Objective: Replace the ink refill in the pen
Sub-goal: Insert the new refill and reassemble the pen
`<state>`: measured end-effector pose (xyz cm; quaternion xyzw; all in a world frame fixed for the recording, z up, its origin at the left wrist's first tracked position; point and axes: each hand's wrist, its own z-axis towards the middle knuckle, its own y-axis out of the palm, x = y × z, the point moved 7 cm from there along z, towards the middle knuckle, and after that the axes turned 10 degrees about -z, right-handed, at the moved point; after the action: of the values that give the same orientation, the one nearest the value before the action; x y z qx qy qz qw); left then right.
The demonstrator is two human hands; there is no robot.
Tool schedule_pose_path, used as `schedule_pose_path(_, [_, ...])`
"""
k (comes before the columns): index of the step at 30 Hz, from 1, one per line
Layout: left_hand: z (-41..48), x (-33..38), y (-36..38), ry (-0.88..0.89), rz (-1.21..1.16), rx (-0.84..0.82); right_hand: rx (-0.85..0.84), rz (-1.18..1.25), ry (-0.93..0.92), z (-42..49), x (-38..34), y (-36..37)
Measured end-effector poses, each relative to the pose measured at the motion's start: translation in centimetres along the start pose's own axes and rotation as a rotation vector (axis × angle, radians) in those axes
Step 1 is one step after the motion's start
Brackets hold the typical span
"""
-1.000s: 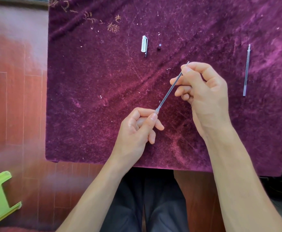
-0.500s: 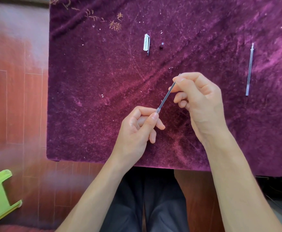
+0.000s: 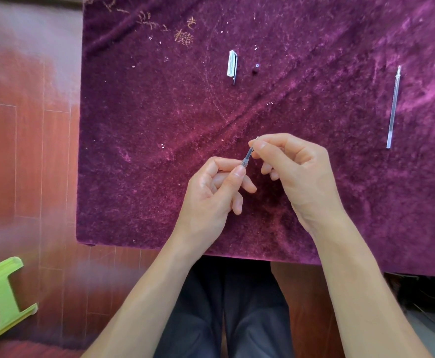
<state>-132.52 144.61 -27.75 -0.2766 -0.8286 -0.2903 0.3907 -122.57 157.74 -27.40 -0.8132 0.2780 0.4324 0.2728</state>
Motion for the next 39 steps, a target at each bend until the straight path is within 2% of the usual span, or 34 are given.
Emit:
schedule_pose_path(24, [0.7, 0.6, -0.1, -0.026, -0.023, 0.023, -0.108, -0.1, 0.003, 0.1, -0.1, 0.5])
schedule_pose_path(26, [0.9, 0.7, 0.0, -0.038, -0.049, 0.03, -0.057, -0.113, -0.008, 0.8, -0.8, -0.3])
schedule_pose_path(29, [1.3, 1.1, 0.0, -0.036, -0.072, 0.041, 0.165, -0.193, -0.048, 3.0, -2.1, -2.3])
schedule_pose_path(31, [1.5, 1.4, 0.0, -0.025, -0.075, 0.044, 0.248, -0.306, -0.095, 4.7, -3.0, -2.6])
schedule_pose_path(35, [1.9, 1.6, -0.1, -0.02, -0.091, 0.054, 0.295, -0.522, -0.182, 7.8, -4.7, -2.1])
schedule_pose_path(39, [2.1, 1.7, -0.5, -0.023, -0.113, 0.071, 0.3, -0.614, -0.244, 9.7, -5.7, -1.3])
